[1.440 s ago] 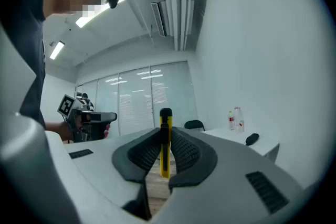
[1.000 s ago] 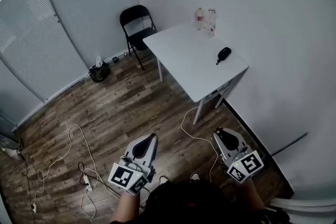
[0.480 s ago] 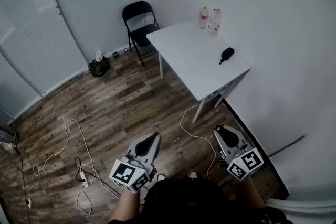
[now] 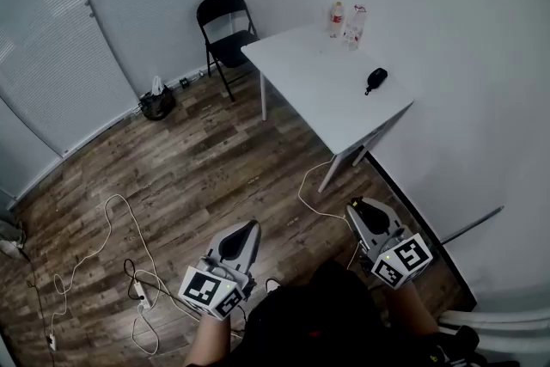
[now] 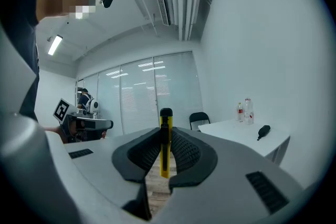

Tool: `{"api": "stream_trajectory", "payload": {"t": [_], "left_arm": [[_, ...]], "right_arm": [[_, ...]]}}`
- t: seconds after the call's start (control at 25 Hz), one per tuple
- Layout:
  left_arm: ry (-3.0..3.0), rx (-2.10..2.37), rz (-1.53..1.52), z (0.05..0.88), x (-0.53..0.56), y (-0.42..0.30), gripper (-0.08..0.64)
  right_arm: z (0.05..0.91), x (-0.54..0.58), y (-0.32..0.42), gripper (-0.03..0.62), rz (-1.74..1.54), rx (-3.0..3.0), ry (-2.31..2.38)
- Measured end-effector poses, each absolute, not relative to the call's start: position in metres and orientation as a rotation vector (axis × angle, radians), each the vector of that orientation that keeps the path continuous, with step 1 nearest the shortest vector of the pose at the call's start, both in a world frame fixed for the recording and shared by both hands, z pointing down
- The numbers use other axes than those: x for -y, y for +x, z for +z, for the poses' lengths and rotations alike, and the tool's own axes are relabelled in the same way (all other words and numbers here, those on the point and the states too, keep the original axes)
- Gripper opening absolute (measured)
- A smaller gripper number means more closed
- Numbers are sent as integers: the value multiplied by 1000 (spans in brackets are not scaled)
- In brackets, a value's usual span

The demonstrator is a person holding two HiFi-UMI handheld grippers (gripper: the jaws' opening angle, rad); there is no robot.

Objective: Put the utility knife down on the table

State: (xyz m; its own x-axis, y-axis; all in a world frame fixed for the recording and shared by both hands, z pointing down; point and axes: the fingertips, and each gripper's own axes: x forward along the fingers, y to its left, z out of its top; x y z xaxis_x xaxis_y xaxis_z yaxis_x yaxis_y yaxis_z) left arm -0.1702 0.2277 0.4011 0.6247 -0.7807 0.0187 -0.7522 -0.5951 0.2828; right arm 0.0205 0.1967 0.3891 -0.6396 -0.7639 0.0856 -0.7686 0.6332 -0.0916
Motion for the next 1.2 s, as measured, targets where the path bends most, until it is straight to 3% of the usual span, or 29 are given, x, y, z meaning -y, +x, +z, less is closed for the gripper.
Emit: {"api": "stream_trajectory", "payload": {"t": [0.48,1.2], "left_arm": [[2581,1255,-70,419,-172,-172,23],[2610,1284,60,405,39,-50,23]], "right_arm": [[405,-138,9,69,178,2768,1263],[402,81,143,69,259,2801,1347]]}}
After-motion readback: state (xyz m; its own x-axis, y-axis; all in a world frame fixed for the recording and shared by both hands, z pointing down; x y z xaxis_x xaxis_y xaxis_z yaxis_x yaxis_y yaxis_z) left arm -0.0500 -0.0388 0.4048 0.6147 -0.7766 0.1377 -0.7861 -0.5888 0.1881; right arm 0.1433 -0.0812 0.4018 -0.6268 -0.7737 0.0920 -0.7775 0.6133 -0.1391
